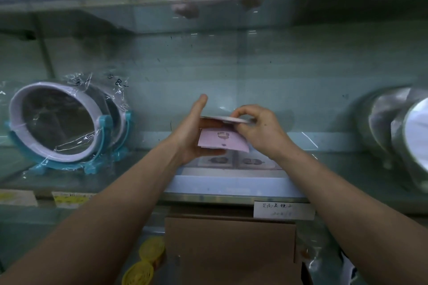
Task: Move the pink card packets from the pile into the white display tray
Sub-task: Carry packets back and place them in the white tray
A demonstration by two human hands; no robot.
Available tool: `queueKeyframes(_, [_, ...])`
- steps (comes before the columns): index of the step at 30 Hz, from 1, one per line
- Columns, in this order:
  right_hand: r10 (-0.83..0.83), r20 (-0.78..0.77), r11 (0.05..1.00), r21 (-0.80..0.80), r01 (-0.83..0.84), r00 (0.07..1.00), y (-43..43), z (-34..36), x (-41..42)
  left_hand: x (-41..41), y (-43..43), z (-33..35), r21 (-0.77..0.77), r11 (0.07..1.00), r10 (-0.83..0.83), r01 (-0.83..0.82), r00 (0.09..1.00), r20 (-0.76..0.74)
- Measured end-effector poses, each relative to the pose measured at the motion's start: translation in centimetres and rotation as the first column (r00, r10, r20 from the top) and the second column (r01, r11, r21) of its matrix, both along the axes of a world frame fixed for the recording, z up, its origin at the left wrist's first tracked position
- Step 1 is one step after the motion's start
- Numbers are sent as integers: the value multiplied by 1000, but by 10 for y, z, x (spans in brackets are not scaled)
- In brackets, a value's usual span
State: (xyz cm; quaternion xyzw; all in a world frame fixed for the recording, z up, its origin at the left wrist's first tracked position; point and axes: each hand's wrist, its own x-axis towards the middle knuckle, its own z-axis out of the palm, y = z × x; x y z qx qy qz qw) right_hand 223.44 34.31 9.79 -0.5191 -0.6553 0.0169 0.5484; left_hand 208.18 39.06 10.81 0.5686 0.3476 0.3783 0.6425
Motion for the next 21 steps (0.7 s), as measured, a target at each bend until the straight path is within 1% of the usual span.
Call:
queueKeyframes(2, [25,-3,995,-96,-25,1000,-2,-1,-1,2,-1,-4,21,1000,21,-20,999,-42])
queueKeyframes(5, [31,-82,970,-239,-50,996,-5,3,-1,1,3,-7,-3,992,127,-127,991,-42])
queueKeyframes(7, [-27,-201,962,-270,-29,979,-5,7,3,-1,4,-8,-4,990,138,-138,989,-54])
queueKeyframes(9, [-94,-296,956,-293,3,951,-3,8,8,-1,4,-8,23,994,106,-104,991,-85])
queueKeyframes(13, [-126,-499,960,-278,-21,857,-1,7,13,0,3,-9,53,998,33,-28,994,-100])
queueKeyframes(15, [-110,-543,967,-253,-37,832,-3,10,14,1,7,-9,83,994,78,-72,994,-70])
queueKeyframes(18, [-90,-566,954,-285,-92,819,-9,14,14,-1,10,-9,84,975,202,-204,979,31])
queueKeyframes(21, [-65,-522,934,-332,-132,851,-12,13,11,0,10,-7,84,962,253,-261,963,97])
